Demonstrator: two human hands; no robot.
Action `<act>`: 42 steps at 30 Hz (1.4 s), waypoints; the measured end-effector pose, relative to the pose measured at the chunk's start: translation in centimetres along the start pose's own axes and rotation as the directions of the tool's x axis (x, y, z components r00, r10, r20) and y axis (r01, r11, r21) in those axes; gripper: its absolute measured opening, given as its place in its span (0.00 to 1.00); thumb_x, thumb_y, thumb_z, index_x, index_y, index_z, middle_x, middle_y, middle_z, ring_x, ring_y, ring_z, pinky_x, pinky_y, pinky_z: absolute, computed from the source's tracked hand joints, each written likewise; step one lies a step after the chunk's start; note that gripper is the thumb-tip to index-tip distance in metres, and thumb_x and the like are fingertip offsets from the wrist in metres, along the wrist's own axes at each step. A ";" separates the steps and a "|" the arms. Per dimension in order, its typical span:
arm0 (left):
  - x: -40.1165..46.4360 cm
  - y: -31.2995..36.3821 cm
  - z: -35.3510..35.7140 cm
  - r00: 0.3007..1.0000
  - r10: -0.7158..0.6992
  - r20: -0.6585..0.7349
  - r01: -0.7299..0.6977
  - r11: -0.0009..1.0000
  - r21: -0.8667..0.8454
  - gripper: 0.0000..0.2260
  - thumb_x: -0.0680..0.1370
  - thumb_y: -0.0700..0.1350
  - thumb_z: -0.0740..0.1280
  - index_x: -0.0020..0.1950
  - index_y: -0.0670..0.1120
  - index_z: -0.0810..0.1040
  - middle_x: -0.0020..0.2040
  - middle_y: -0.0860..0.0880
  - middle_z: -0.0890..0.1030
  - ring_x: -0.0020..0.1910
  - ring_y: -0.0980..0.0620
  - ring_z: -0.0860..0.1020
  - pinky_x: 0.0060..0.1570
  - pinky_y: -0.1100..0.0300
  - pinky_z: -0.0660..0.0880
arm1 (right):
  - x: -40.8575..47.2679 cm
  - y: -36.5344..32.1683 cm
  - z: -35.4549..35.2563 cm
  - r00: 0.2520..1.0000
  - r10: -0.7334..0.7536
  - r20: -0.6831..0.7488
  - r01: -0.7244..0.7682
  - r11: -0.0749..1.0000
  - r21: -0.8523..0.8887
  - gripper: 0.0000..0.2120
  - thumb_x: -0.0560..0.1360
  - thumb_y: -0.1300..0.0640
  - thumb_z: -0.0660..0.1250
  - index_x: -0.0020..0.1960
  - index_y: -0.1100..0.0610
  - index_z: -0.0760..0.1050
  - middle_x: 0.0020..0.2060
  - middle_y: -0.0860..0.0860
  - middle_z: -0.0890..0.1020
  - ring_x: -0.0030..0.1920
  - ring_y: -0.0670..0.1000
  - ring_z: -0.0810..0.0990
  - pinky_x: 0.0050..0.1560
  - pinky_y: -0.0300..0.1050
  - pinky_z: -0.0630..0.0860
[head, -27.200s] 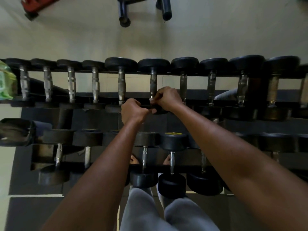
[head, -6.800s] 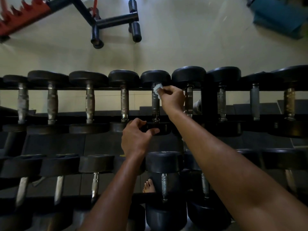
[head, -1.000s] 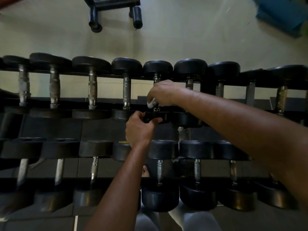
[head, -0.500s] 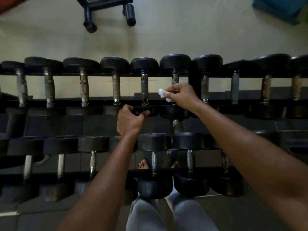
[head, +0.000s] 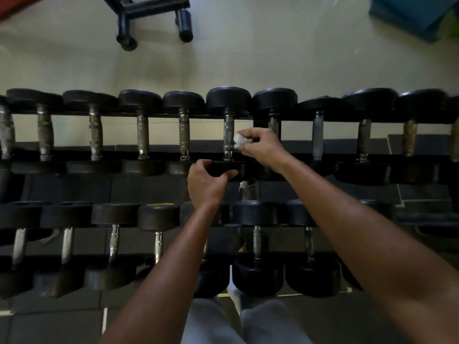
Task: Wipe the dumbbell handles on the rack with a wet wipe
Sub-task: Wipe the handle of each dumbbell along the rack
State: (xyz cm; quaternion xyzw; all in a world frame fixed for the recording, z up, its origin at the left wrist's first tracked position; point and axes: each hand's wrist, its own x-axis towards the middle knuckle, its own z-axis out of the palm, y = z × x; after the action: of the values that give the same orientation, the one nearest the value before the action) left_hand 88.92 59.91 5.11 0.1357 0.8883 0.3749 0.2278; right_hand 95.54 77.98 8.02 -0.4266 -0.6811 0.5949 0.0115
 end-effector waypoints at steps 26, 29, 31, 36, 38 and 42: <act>0.6 -1.1 0.2 0.999 -0.053 0.003 0.053 0.997 -0.060 0.31 0.64 0.63 0.85 0.61 0.49 0.82 0.58 0.54 0.82 0.56 0.55 0.80 0.50 0.59 0.77 | 5.1 -3.4 2.8 0.829 -0.186 0.527 0.555 0.158 -0.817 0.07 0.80 0.43 0.71 0.52 0.45 0.83 0.63 0.51 0.69 0.71 0.58 0.64 0.75 0.63 0.59; 0.5 -1.0 0.2 0.998 -0.057 0.005 0.057 0.997 -0.053 0.31 0.65 0.62 0.85 0.61 0.50 0.82 0.58 0.54 0.81 0.56 0.56 0.80 0.49 0.61 0.77 | 4.1 -1.6 1.0 0.847 -0.259 0.464 0.525 0.280 -0.803 0.07 0.80 0.42 0.71 0.56 0.42 0.83 0.64 0.47 0.73 0.70 0.55 0.67 0.71 0.60 0.60; 0.4 -0.8 0.1 0.999 -0.050 0.011 0.050 0.998 -0.035 0.30 0.66 0.61 0.85 0.61 0.50 0.81 0.58 0.54 0.81 0.55 0.56 0.79 0.46 0.64 0.75 | 3.7 -0.2 0.6 0.884 -0.250 0.396 0.467 0.408 -0.785 0.07 0.81 0.44 0.70 0.58 0.41 0.82 0.62 0.45 0.78 0.66 0.53 0.74 0.69 0.60 0.66; 0.5 -0.6 0.0 0.999 -0.039 0.038 0.038 0.999 0.006 0.28 0.67 0.60 0.85 0.60 0.49 0.81 0.58 0.53 0.81 0.54 0.56 0.79 0.42 0.67 0.71 | 3.1 2.1 0.8 0.970 -0.088 0.228 0.205 0.801 -0.562 0.05 0.81 0.55 0.73 0.55 0.46 0.82 0.48 0.43 0.81 0.49 0.45 0.80 0.47 0.41 0.76; 0.5 -0.4 0.1 0.998 -0.039 0.040 0.038 0.999 0.019 0.27 0.67 0.60 0.85 0.60 0.49 0.81 0.57 0.53 0.82 0.54 0.57 0.79 0.41 0.67 0.70 | 3.2 2.8 0.5 0.981 -0.044 0.187 0.134 0.854 -0.503 0.04 0.80 0.56 0.74 0.53 0.48 0.82 0.47 0.44 0.82 0.48 0.43 0.80 0.47 0.40 0.77; 0.8 -0.5 0.2 0.998 -0.040 0.045 0.039 0.999 0.030 0.27 0.67 0.60 0.85 0.59 0.50 0.81 0.57 0.53 0.83 0.55 0.56 0.81 0.44 0.67 0.72 | 4.1 3.5 0.7 0.990 0.016 0.141 0.053 0.883 -0.467 0.03 0.79 0.55 0.76 0.50 0.49 0.83 0.47 0.48 0.83 0.49 0.47 0.83 0.49 0.44 0.80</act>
State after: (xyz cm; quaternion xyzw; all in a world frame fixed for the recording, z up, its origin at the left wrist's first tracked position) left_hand 88.28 59.99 4.43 0.1299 0.8909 0.3539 0.2535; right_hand 94.53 79.65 2.92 -0.3672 -0.8080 0.4408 -0.1346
